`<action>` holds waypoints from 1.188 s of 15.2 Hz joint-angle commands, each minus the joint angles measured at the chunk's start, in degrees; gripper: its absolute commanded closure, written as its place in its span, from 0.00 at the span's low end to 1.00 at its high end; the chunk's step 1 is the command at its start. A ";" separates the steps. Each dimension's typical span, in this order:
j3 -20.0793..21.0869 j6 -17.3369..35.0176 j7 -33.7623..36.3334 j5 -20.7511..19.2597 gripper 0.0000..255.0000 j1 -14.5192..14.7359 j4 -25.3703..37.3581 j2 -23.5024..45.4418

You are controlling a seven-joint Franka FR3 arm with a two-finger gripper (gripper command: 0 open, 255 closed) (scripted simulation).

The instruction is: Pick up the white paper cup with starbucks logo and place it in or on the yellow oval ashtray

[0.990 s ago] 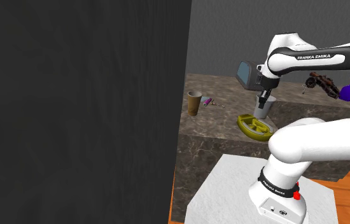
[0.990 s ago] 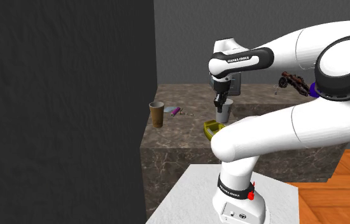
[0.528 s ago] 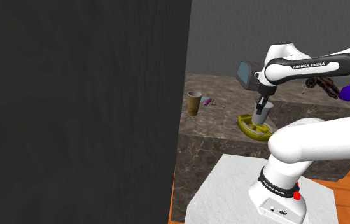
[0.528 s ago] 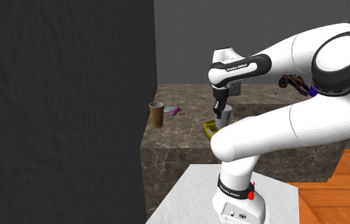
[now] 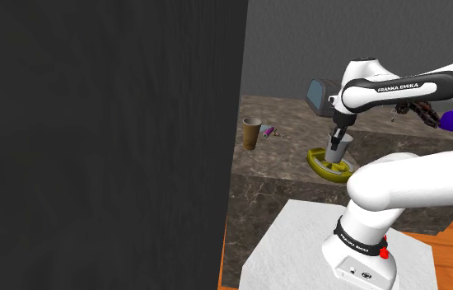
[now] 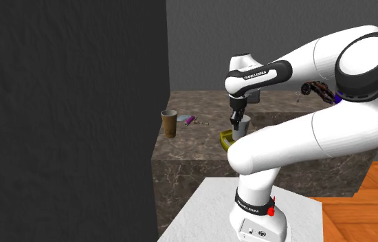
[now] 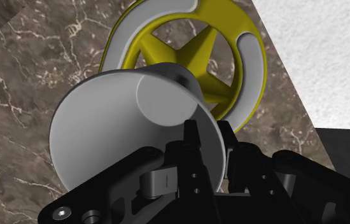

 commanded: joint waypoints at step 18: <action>4.24 -8.27 -0.69 3.99 0.00 1.07 5.13 -3.07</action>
